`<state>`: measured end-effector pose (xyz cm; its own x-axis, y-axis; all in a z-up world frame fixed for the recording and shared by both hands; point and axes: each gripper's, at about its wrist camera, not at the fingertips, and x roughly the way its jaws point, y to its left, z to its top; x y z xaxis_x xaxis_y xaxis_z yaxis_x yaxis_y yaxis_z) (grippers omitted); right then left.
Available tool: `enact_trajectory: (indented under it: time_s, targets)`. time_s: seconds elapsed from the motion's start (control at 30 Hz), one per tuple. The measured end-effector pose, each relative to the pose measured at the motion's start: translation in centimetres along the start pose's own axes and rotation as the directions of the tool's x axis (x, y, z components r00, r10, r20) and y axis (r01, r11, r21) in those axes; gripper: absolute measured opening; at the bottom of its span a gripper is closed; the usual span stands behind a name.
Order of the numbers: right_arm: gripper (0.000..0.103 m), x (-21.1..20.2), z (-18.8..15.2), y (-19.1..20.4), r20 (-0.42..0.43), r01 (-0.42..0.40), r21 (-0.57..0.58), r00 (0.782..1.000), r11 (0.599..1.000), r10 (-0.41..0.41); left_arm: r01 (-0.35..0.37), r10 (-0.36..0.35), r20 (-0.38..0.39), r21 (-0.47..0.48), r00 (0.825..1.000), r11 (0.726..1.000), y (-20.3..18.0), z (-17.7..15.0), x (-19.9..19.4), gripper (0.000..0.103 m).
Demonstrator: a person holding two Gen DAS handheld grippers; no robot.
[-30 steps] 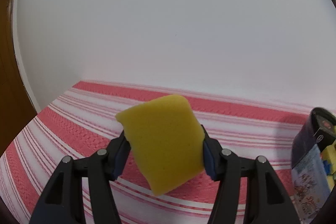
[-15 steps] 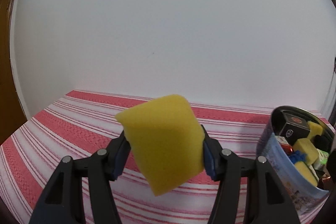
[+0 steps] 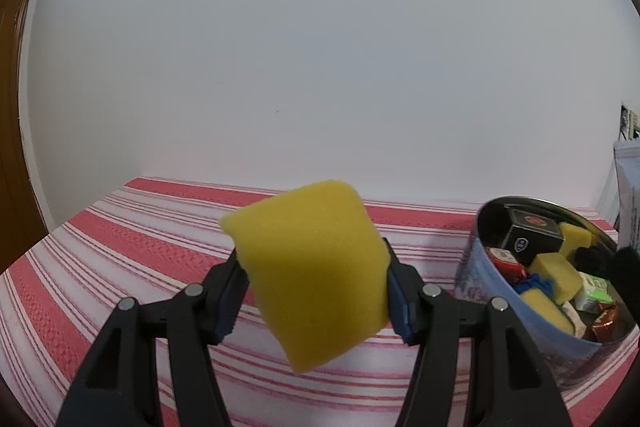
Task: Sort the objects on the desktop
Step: 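Lift the sponge and tube packet and carry them over the tin bowl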
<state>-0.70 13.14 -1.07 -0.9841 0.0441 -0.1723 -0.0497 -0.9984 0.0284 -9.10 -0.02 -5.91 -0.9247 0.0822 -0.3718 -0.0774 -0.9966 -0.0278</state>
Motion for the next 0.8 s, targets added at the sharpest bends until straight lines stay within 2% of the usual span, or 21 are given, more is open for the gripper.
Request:
enact_trajectory:
  time_s: [0.37, 0.53, 0.8]
  targets:
    - [0.015, -2.5, 0.3, -2.5, 0.026, 0.063, 0.018, 0.998, 0.998, -0.063, 0.063, -0.063, -0.015, -0.021, 0.998, 0.998, -2.2, -0.8, -1.5, 0.060]
    - [0.015, -3.5, 0.5, -4.8, 0.037, 0.111, 0.030, 0.993, 0.993, -0.112, 0.080, -0.080, 0.035, 0.000, 0.996, 0.997, -3.8, -0.2, -2.8, 0.060]
    - [0.015, -4.6, 1.1, -8.1, 0.049, 0.172, 0.061, 0.983, 0.983, -0.176, 0.146, -0.148, 0.081, 0.028, 0.986, 0.989, -7.0, 0.8, -4.4, 0.060]
